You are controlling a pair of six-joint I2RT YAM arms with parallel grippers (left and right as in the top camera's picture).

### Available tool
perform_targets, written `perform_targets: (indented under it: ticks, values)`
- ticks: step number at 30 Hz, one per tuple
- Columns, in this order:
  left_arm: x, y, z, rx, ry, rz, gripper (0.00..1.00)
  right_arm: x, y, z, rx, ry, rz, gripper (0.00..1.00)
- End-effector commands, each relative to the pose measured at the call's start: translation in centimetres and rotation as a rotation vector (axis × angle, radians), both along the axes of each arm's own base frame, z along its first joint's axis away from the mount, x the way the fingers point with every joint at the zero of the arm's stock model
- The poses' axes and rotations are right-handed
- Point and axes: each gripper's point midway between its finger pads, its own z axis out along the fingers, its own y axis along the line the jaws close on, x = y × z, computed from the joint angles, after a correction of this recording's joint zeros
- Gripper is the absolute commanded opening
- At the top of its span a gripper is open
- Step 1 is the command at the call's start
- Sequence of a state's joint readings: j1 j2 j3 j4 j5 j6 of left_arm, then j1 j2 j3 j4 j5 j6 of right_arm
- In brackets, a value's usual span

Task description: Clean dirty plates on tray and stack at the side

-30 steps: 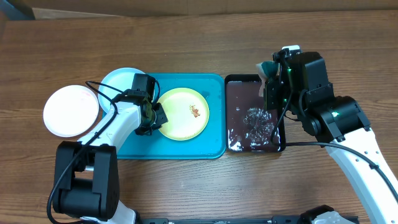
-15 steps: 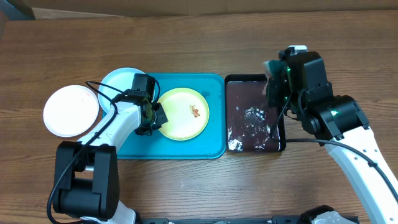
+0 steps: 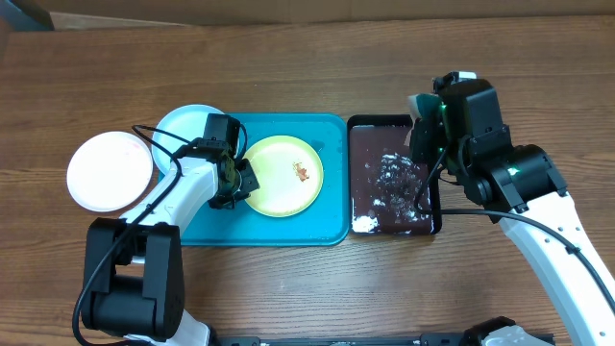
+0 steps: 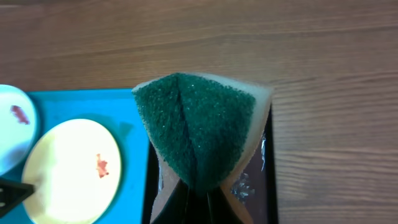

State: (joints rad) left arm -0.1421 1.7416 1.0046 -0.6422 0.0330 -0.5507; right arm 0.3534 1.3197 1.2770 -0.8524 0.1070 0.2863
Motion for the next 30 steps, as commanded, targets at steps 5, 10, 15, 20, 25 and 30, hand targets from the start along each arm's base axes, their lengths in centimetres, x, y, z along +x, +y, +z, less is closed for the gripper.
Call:
perform_targets:
  ticks: [5, 10, 15, 20, 25, 30]
  values:
    - [-0.5, 0.2, -0.6, 0.005, 0.023, 0.007, 0.04, 0.1, 2.1, 0.1, 0.043, -0.004, 0.093, 0.04]
    - [-0.5, 0.2, -0.6, 0.005, 0.023, 0.007, 0.04, -0.1, 2.7, -0.2, 0.069, 0.015, 0.108, 0.04]
    - [-0.5, 0.2, -0.6, 0.005, 0.023, 0.007, 0.04, -0.3, 2.7, -0.5, 0.071, 0.031, 0.097, 0.04]
    - [-0.5, 0.2, -0.6, 0.006, 0.024, 0.007, 0.04, -0.6, 1.2, -1.2, 0.033, 0.059, 0.012, 0.04]
    - [-0.5, 0.2, -0.6, 0.005, 0.023, 0.007, 0.04, -0.7, 0.8, -1.8, 0.041, 0.077, -0.033, 0.04]
    - [-0.5, 0.2, -0.6, 0.005, 0.023, 0.007, 0.04, -1.5, 0.2, -5.4, -0.041, 0.151, -0.004, 0.04]
